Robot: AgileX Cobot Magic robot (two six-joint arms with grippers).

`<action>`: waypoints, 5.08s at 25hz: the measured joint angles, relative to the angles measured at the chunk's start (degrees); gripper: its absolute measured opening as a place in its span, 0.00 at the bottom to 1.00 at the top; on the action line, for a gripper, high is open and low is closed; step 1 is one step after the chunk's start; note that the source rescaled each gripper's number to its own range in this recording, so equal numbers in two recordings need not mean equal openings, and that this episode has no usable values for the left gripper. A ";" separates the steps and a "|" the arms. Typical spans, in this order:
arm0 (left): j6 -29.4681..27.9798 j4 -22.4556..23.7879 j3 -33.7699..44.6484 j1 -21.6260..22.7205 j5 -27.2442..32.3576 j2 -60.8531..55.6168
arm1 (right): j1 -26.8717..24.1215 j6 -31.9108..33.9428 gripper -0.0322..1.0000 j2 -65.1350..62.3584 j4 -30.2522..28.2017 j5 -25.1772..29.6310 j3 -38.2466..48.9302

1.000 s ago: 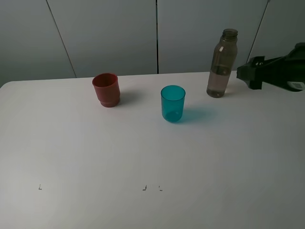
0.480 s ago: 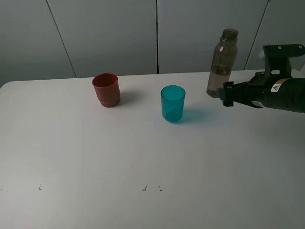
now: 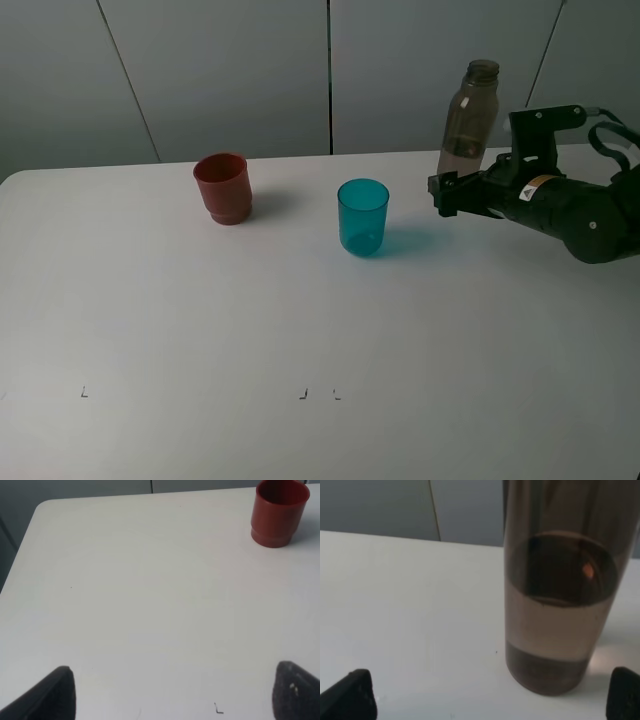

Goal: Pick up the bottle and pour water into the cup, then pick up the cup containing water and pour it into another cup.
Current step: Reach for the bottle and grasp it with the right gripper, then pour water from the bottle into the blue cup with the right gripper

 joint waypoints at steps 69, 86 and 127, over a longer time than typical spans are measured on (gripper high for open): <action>0.00 0.00 0.00 0.00 0.00 0.00 | -0.94 1.76 1.00 15.30 10.68 -0.50 -20.03; 0.00 0.00 0.00 0.00 0.00 0.00 | -1.94 1.65 1.00 16.26 10.44 -0.61 -21.76; 0.39 0.00 0.00 0.00 0.00 0.00 | -2.14 1.15 0.03 16.26 4.96 1.47 -23.07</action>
